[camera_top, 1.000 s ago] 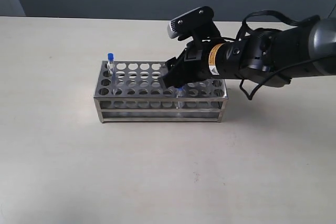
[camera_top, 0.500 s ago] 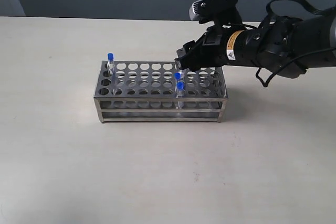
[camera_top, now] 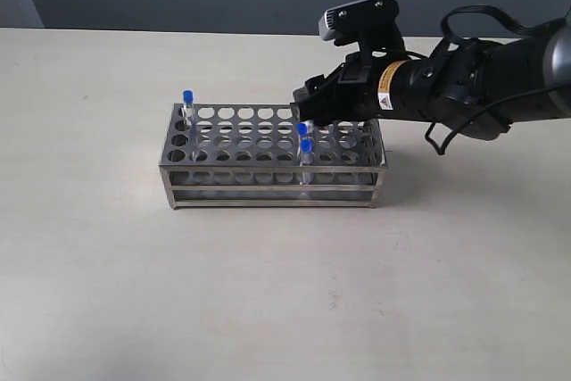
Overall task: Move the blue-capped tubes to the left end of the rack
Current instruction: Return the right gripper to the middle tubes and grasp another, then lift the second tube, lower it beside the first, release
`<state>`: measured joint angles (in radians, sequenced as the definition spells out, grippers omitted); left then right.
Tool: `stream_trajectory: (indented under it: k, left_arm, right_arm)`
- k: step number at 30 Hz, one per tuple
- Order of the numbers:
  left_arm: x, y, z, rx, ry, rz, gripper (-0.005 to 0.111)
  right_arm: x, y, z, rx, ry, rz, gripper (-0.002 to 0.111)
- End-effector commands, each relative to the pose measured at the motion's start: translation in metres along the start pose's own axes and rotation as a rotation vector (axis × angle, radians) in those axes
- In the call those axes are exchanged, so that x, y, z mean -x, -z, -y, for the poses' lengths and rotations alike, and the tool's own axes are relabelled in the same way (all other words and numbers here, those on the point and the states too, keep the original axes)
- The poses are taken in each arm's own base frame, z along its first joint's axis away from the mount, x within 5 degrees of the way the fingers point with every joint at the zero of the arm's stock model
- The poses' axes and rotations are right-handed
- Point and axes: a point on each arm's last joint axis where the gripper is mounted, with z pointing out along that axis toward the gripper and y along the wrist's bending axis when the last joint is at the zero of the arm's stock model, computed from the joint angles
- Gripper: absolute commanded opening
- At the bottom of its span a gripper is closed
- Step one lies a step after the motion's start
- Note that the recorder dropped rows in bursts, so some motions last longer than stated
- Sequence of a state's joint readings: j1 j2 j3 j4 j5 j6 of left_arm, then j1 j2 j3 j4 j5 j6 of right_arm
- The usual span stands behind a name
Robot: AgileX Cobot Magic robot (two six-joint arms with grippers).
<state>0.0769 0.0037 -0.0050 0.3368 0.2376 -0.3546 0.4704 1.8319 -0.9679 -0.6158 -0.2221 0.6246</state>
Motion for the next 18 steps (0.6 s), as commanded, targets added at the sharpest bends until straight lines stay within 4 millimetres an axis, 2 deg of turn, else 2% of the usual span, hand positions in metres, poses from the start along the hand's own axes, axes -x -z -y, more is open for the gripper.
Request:
stream_trajectory:
  k: [1, 6, 15, 16, 18]
  left_arm:
    - [-0.001, 0.0, 0.0, -0.009, 0.004, -0.002, 0.0]
    - [-0.001, 0.0, 0.0, -0.009, 0.004, -0.002, 0.0]
    - [-0.001, 0.0, 0.0, -0.009, 0.004, -0.002, 0.0]
    - [-0.001, 0.0, 0.0, -0.009, 0.004, -0.002, 0.0]
    - [-0.001, 0.0, 0.0, -0.009, 0.004, -0.002, 0.0]
  right_arm:
    - [-0.001, 0.0, -0.008, 0.023, 0.006, 0.002, 0.062]
    - [-0.004, -0.001, -0.007, 0.011, 0.003, -0.017, 0.06]
    - [-0.02, -0.015, -0.005, 0.013, -0.004, -0.068, 0.055]
    - [-0.021, -0.016, -0.005, 0.012, -0.004, -0.073, 0.052]
    - [-0.021, -0.016, -0.005, 0.01, -0.004, -0.076, 0.036]
